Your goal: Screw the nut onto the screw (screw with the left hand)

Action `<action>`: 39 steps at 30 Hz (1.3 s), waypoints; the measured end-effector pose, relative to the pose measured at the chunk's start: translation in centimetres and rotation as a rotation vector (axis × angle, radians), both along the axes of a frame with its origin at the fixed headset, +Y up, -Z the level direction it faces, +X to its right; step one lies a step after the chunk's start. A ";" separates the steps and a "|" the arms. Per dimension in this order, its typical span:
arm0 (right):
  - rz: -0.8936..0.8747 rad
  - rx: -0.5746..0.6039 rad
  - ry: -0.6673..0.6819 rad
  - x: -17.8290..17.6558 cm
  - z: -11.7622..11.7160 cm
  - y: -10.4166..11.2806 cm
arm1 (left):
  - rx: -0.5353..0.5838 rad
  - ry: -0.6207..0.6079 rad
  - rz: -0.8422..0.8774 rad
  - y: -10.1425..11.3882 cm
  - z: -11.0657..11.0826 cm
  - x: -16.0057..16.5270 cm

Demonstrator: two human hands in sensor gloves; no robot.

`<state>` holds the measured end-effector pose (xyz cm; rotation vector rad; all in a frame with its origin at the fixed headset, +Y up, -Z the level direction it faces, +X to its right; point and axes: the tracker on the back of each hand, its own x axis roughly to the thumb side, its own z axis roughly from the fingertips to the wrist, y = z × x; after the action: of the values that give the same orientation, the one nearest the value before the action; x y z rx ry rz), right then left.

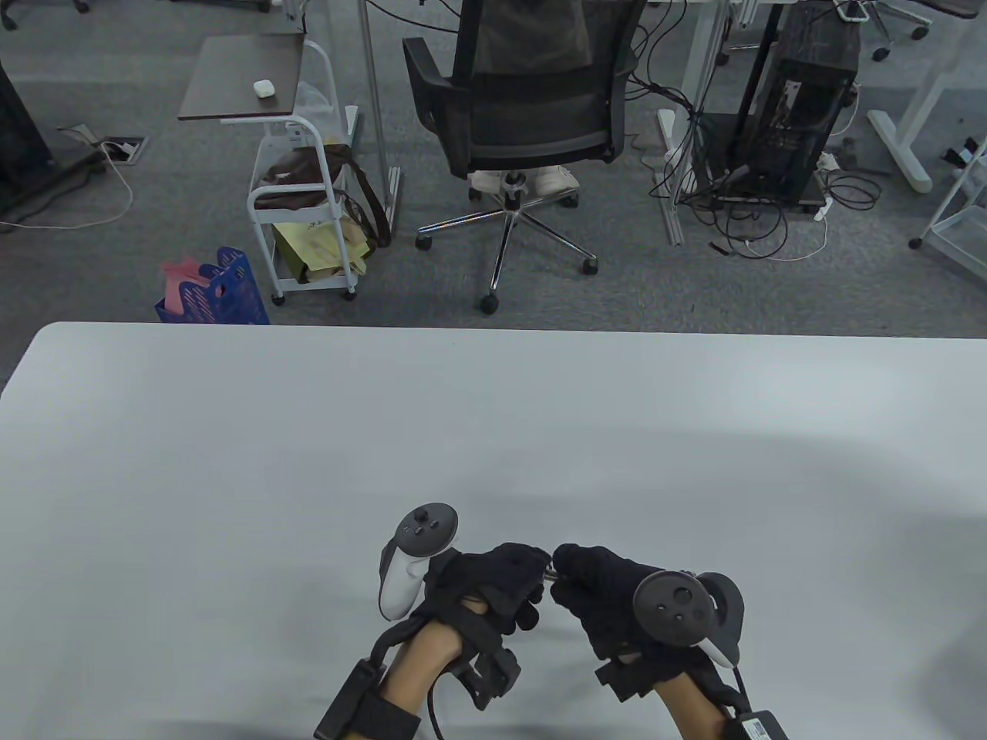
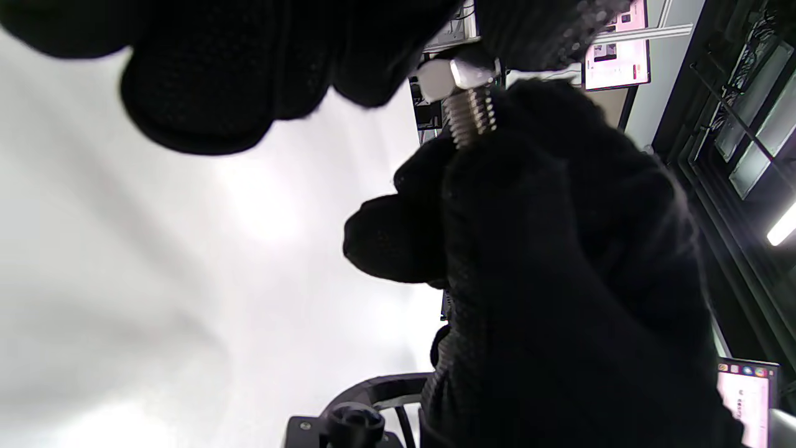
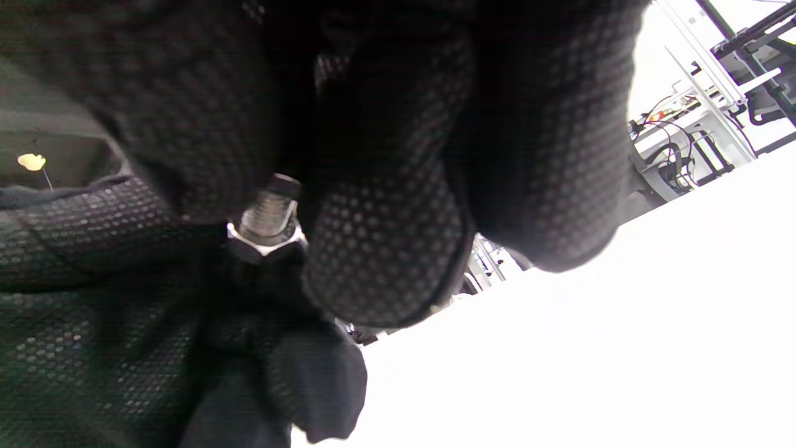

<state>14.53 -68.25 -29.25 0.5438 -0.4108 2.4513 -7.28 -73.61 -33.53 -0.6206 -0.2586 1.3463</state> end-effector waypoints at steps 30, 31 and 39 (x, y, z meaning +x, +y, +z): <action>0.005 0.005 0.004 0.0 0.0 0.0 | -0.002 -0.024 0.023 0.1 0.0 0.3; 0.006 0.003 0.005 0.0 0.0 0.0 | 0.002 -0.031 0.017 0.2 0.0 0.3; -0.015 -0.001 0.006 0.0 0.0 0.0 | -0.008 -0.016 0.040 0.2 0.1 0.2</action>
<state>14.54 -68.30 -29.25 0.5451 -0.4099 2.4346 -7.04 -73.42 -33.38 -0.6362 -0.2802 1.3820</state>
